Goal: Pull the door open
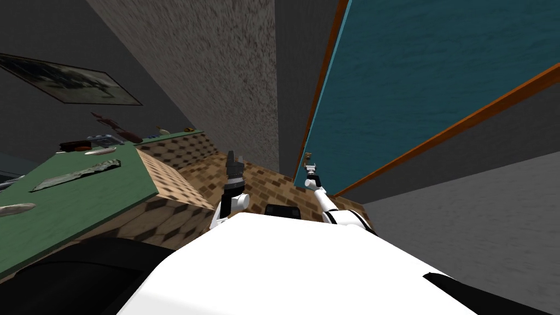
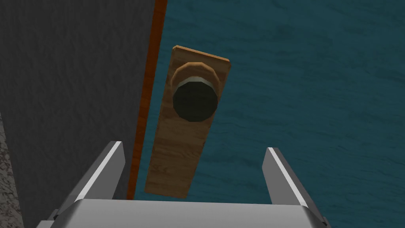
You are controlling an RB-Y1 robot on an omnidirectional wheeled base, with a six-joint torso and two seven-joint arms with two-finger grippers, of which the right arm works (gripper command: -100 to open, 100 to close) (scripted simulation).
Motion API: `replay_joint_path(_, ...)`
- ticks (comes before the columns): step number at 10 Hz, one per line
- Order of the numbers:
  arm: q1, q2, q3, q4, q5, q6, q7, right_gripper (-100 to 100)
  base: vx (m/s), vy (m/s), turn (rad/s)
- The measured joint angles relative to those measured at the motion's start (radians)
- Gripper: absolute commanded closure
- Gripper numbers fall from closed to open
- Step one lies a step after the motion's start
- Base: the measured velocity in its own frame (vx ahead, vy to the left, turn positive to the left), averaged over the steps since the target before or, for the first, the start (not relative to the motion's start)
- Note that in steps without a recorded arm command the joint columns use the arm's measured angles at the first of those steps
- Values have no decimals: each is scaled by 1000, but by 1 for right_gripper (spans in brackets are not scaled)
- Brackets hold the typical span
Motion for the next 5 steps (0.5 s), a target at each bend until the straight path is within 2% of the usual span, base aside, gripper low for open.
replay_joint_path(5, 6, 19, 9, -20, -65, 10, -113, -100, -63, -34, 33)
